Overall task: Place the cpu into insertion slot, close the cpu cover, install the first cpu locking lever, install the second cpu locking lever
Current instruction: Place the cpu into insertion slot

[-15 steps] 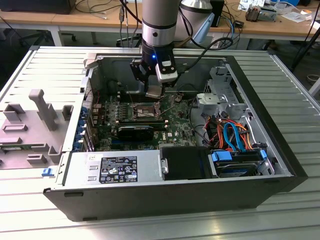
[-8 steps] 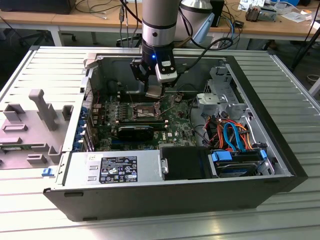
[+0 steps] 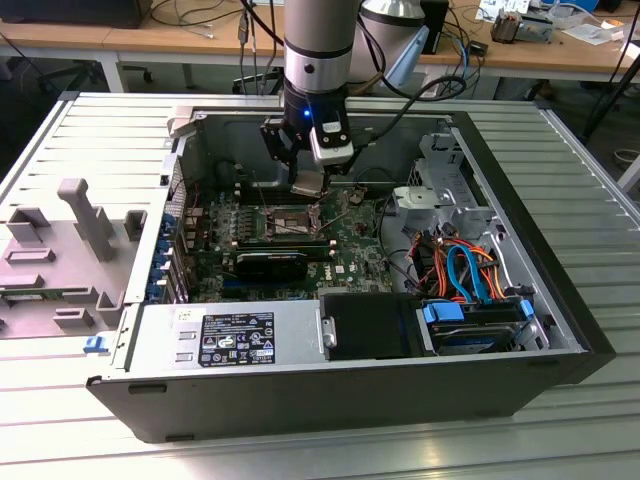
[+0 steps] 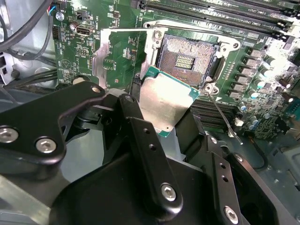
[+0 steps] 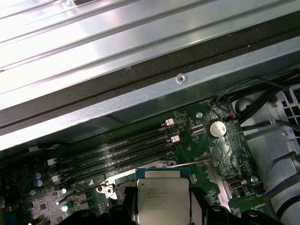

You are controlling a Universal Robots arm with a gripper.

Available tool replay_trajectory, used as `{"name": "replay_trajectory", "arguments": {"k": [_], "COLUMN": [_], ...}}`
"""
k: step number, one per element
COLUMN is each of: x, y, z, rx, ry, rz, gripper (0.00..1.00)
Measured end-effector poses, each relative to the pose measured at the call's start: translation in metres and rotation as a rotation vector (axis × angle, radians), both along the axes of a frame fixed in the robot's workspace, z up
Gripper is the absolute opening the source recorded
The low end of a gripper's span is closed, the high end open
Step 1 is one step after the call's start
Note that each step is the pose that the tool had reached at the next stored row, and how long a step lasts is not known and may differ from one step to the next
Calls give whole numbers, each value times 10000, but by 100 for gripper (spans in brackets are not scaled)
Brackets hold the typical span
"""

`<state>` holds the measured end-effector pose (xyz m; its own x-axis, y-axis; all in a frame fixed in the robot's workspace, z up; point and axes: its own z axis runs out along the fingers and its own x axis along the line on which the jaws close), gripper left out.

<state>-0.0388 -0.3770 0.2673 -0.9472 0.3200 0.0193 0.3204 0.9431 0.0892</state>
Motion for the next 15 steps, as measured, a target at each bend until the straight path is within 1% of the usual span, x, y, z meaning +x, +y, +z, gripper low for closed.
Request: {"name": "replay_trajectory", "arguments": {"k": [15], "x": [0], "y": [0], "z": [-1], "rx": [0], "ry": [0], "rz": [-214], "gripper": [54]}}
